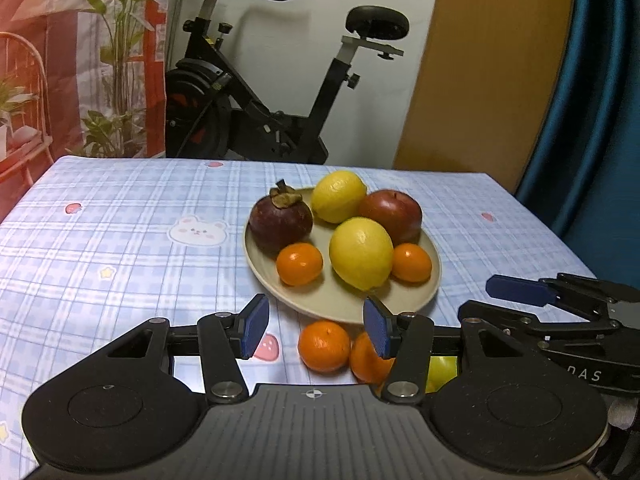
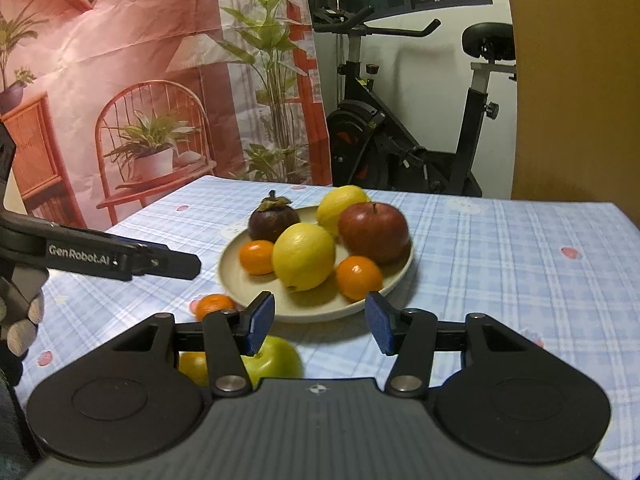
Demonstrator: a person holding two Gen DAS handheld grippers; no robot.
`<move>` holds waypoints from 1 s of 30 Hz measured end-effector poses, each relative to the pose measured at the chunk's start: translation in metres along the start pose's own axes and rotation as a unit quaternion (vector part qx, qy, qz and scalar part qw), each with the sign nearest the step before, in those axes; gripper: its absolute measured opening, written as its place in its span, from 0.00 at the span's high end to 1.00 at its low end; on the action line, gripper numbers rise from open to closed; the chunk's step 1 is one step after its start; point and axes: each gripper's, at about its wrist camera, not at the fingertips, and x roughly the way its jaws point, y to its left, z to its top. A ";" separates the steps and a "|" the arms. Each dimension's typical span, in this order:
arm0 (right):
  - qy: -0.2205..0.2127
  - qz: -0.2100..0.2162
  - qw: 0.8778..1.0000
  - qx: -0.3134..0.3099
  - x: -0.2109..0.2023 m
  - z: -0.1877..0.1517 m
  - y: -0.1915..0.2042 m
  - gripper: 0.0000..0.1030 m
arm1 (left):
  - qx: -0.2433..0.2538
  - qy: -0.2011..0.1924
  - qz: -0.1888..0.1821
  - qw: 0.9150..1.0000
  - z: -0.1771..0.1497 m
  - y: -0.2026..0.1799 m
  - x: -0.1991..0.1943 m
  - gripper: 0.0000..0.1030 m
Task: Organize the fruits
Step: 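Reach the left gripper to a loose orange and close while the right grasps another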
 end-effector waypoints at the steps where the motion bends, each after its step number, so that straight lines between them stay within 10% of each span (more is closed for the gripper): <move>1: 0.001 0.002 1.000 0.001 0.000 -0.001 0.001 0.48 | 0.000 0.002 -0.001 1.000 0.000 0.001 0.001 0.47; 30: 0.176 0.096 0.975 -0.097 0.078 0.025 0.043 0.58 | -0.029 0.012 -0.021 0.999 -0.001 0.041 0.009 0.55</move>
